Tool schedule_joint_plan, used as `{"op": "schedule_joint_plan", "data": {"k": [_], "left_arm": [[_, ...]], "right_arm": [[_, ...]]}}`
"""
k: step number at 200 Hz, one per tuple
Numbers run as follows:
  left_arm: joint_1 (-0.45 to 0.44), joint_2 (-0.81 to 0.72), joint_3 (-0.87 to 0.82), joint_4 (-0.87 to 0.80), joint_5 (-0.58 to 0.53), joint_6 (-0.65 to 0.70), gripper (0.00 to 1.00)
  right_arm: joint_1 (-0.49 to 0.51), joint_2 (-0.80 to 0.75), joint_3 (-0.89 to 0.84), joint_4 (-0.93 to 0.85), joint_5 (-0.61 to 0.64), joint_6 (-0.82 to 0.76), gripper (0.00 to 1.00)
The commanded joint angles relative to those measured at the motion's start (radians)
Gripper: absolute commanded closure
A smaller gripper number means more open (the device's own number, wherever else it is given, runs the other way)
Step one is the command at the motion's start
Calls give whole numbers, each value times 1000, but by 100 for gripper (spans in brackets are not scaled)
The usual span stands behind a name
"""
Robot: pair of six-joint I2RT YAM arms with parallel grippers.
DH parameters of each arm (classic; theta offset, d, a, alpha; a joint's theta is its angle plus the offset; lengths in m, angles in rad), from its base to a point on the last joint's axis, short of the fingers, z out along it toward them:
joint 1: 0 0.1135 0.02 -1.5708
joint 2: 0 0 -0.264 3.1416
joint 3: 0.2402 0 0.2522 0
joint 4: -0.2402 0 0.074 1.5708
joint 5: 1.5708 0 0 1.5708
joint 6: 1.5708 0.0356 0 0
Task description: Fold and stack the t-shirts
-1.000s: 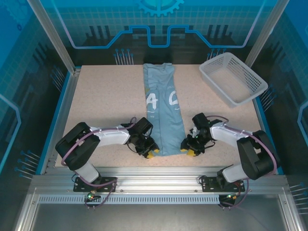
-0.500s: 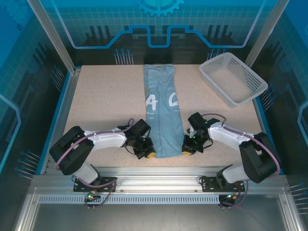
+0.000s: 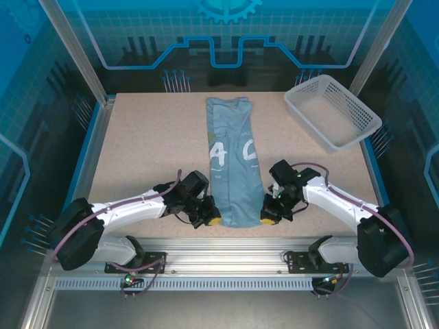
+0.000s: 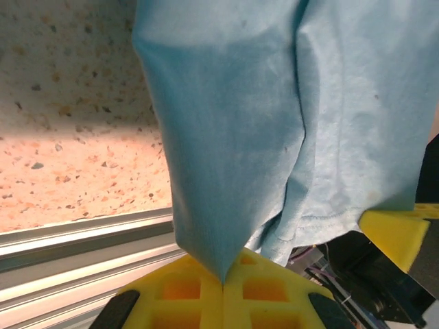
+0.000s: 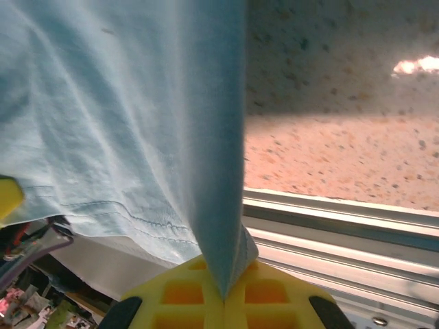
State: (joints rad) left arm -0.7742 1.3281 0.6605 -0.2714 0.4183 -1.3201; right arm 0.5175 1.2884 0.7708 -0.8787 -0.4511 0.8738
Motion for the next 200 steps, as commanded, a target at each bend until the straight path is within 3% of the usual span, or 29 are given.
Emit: {"op": "schedule_joint_plan", "data": {"k": [1, 54, 117, 126, 137, 147, 157, 176, 200], "left_arm": [[63, -18, 57, 4, -56, -23, 100], [272, 116, 244, 67, -18, 1, 100], [453, 575, 733, -6, 62, 143, 100], [471, 649, 794, -6, 79, 156, 89], [490, 733, 873, -28, 111, 172, 67], [501, 767, 915, -54, 116, 196, 55], [509, 764, 921, -66, 106, 222, 44], [509, 691, 865, -102, 80, 270, 36], [492, 510, 644, -111, 19, 261, 40]], "right_arm": [[-16, 59, 133, -28, 28, 29, 100], [-120, 322, 515, -85, 96, -21, 100], [-233, 815, 1040, -119, 99, -29, 100], [-245, 880, 1113, -125, 115, -35, 100], [-261, 941, 1186, -95, 91, -51, 79], [-266, 979, 1261, -111, 106, -81, 59], [-270, 991, 1313, -127, 127, -109, 47], [-275, 928, 1290, -116, 155, -158, 39], [-273, 752, 1059, -39, 171, -191, 40]]}}
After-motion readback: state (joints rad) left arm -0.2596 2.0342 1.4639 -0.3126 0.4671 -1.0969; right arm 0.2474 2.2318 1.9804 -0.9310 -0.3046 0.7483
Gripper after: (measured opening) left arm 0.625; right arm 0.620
